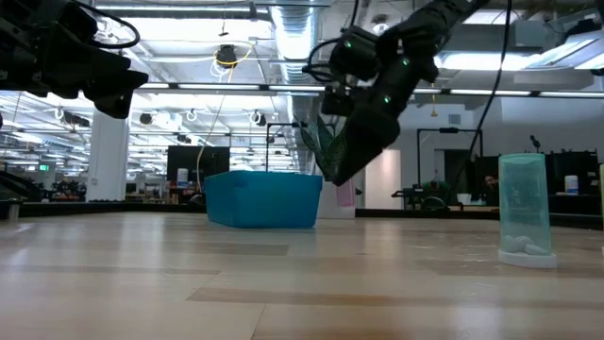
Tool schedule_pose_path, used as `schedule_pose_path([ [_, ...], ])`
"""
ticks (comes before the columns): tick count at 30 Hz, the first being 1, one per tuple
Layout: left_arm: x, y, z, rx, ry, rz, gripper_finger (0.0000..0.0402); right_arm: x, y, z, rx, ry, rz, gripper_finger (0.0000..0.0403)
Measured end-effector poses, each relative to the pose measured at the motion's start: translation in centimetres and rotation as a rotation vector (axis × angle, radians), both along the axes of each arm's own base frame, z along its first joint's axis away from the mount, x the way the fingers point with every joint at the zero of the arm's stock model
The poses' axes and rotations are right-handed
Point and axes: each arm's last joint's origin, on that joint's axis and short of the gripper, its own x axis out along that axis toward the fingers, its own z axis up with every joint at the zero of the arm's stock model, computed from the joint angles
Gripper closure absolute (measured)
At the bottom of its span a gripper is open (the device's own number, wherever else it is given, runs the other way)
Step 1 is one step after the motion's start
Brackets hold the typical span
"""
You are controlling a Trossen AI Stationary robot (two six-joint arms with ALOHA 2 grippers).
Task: Pick and place pill bottles into a basket
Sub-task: Put the pink medicine bottle into the blue bin
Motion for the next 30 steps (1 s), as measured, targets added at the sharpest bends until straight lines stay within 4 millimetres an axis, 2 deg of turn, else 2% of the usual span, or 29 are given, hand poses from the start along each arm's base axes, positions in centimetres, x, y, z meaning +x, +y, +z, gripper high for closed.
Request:
schedule_pose_path([
  [6, 0.0, 0.0, 0.0, 0.000, 0.000, 0.000, 0.0262, 1.1, -0.4, 3.7, -0.055, 0.034, 0.086, 0.0321],
  [11, 0.0, 0.0, 0.0, 0.000, 0.000, 0.000, 0.0262, 2.1, -0.7, 7.6, -0.088, -0.008, 0.118, 0.0299],
  [14, 0.0, 0.0, 0.0, 0.000, 0.000, 0.000, 0.0262, 2.7, -0.6, 9.1, -0.089, -0.083, 0.149, 0.0298],
  [16, 0.0, 0.0, 0.0, 0.000, 0.000, 0.000, 0.0262, 3.2, -0.5, 9.5, -0.064, -0.154, 0.179, 0.0305],
  [22, 0.0, 0.0, 0.0, 0.000, 0.000, 0.000, 0.0262, 4.2, -0.5, 9.0, -0.040, -0.286, 0.216, 0.0311],
  [30, 0.0, 0.0, 0.0, 0.000, 0.000, 0.000, 0.0262, 4.2, -0.9, 7.4, -0.034, -0.350, 0.178, 0.0304],
])
